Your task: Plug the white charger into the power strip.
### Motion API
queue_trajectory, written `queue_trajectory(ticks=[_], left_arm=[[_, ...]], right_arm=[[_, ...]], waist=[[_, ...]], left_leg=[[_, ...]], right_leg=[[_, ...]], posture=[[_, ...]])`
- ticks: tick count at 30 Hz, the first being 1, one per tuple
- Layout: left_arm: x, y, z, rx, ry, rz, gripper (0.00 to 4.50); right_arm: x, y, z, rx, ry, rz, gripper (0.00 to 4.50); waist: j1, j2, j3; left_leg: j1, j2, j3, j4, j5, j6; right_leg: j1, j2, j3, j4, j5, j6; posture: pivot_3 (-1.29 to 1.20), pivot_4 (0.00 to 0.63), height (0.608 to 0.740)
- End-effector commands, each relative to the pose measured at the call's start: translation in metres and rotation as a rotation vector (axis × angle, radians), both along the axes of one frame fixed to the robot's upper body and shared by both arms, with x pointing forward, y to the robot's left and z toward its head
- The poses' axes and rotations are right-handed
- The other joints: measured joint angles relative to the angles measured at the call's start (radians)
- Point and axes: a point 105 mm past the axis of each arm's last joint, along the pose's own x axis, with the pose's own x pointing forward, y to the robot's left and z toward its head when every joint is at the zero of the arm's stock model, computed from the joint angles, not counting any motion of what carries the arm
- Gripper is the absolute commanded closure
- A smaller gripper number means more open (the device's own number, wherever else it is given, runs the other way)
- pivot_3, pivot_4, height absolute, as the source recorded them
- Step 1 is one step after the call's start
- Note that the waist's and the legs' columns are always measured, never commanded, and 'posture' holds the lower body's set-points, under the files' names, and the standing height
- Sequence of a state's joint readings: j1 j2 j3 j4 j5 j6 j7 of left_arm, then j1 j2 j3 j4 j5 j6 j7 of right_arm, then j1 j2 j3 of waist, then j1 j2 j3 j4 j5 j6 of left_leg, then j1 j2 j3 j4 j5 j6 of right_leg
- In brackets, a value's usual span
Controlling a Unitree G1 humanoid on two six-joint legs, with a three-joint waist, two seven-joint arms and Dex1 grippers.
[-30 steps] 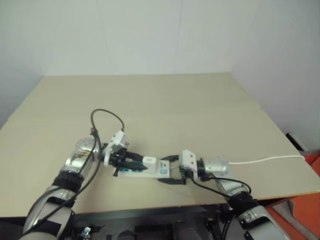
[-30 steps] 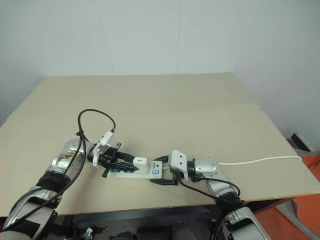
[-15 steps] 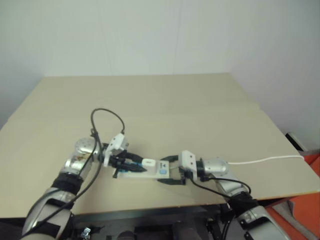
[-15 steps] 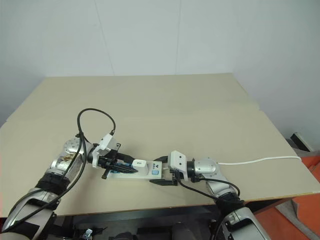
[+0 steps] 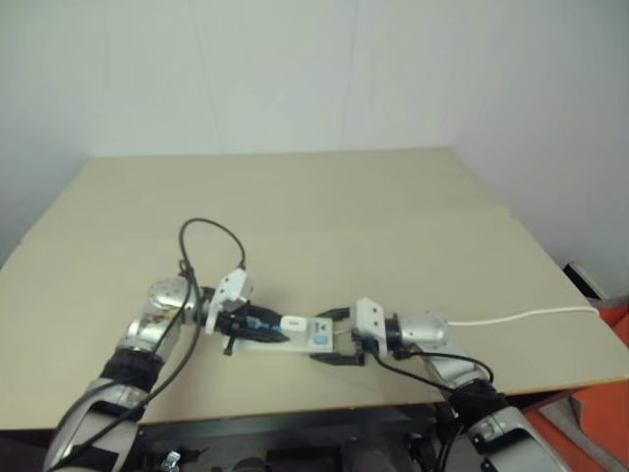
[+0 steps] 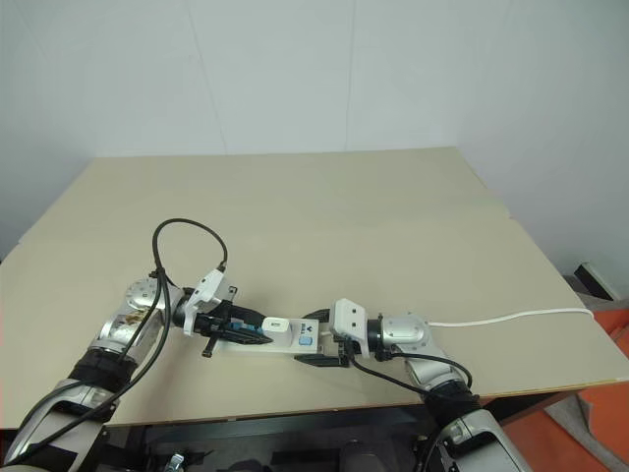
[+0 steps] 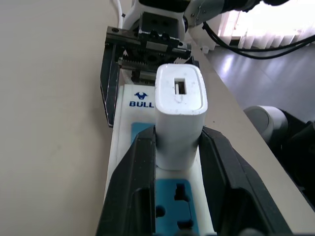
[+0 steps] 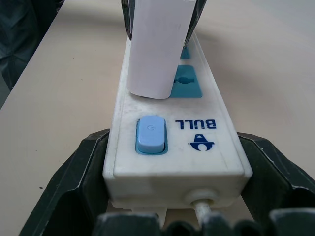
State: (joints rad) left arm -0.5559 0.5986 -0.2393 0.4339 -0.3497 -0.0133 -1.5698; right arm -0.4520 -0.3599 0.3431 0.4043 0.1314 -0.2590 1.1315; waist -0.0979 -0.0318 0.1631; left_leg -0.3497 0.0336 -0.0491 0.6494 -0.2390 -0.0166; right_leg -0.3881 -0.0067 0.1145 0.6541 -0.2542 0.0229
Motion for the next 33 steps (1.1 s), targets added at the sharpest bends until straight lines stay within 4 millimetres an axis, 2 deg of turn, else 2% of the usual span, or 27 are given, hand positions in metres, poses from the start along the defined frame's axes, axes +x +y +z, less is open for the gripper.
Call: queue_trajectory(ticks=[1,9,19,20,25,29,33], left_arm=[[-0.007,0.013,-0.032,0.121,0.095,0.029,3.54],[-0.005,0.011,-0.02,0.059,0.082,0.01,3.54],[-0.006,0.01,-0.005,-0.046,0.033,-0.01,0.16],[-0.006,0.01,-0.004,-0.052,0.027,-0.012,0.03],[-0.006,0.021,0.008,-0.044,0.002,-0.014,0.03],[0.001,0.04,0.013,0.04,-0.092,0.014,0.03],[0.007,0.059,0.028,0.052,-0.117,0.073,0.03]], right_arm=[[-0.005,-0.012,-0.032,-0.124,0.063,-0.033,1.06],[-0.005,-0.011,-0.033,-0.126,0.063,-0.033,1.06],[-0.004,-0.012,-0.033,-0.131,0.059,-0.029,1.06],[-0.004,-0.012,-0.033,-0.131,0.058,-0.028,1.06],[-0.003,-0.012,-0.031,-0.132,0.056,-0.023,1.06],[-0.001,-0.015,-0.024,-0.132,0.044,-0.014,1.06],[0.002,-0.023,-0.017,-0.138,0.078,-0.02,1.06]], waist=[[0.0,0.0,0.0],[-0.001,0.0,0.0],[-0.002,0.0,0.0],[-0.003,0.0,0.0],[-0.004,0.0,0.001],[-0.002,0.0,0.002],[0.0,-0.001,0.005]], left_leg=[[0.0,0.0,0.0,0.0,0.0,0.0],[0.001,0.0,0.0,-0.002,0.0,0.0],[0.001,0.0,0.0,-0.003,0.0,0.0],[0.001,0.0,0.0,-0.003,0.0,0.0],[0.0,0.0,0.0,-0.003,0.0,0.0],[-0.002,0.0,0.0,-0.003,0.0,0.0],[-0.005,-0.001,0.0,-0.003,0.0,0.0]], right_leg=[[0.0,0.0,0.0,0.0,0.0,0.0],[0.0,0.0,0.001,0.0,0.0,-0.001],[-0.001,0.0,0.002,-0.001,-0.001,-0.001],[-0.002,0.001,0.002,-0.002,0.0,-0.001],[-0.004,0.001,0.002,-0.002,0.0,-0.001],[-0.008,0.001,0.002,-0.002,0.0,0.0],[-0.011,0.001,0.003,-0.003,0.0,0.0]], posture=[[0.0,0.15,0.74],[0.0,0.15,0.74],[0.0,0.15,0.74],[0.0,0.15,0.74],[0.0,0.15,0.74],[0.0,0.15,0.74],[0.0,0.15,0.74]])
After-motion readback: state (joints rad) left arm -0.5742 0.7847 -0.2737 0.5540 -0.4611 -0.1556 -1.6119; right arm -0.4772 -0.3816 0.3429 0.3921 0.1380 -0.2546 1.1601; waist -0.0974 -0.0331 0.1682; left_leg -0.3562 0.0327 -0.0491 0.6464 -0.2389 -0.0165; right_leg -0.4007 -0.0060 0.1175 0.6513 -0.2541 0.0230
